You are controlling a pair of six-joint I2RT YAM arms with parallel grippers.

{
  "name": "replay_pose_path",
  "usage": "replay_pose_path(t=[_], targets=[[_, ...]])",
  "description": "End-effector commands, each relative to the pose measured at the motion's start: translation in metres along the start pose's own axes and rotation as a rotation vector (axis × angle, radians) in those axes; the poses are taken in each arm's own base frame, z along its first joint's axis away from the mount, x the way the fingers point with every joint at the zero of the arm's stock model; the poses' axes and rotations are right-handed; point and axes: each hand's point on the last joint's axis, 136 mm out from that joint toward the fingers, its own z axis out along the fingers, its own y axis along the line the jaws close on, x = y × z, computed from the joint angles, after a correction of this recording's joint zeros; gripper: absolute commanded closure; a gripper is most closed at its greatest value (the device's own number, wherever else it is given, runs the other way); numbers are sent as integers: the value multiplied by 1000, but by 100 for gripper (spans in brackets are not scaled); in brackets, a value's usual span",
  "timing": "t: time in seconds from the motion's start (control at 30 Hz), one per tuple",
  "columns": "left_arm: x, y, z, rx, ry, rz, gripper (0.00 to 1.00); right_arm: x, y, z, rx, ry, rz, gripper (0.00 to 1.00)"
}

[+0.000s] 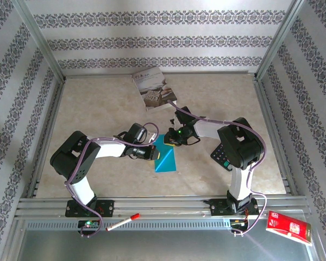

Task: Fold a paper plane with a square sheet of paper (pick it up from the middle)
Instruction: Fold the triangle a second time at the center of the table.

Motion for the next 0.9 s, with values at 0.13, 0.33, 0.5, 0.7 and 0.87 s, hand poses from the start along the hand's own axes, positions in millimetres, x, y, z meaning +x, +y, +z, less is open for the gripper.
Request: replay_pose_path(t=[0.13,0.33,0.5,0.7,0.87], targets=[[33,41,8,-168,106,-53,100,-4,19,-42,-38,-77,-19,77],[31,39,8,-163,103,-61,100,29,10,-55,-40,-103,25,77],[30,36,8,-156,101,-62,100,56,3,-46,-42,-99,58,81],[30,35,8,-154,103,-55,100,34,13,-42,-60,-139,33,81],[34,35,9,-156,112,-56,100,2,21,-33,-55,-160,5,82]])
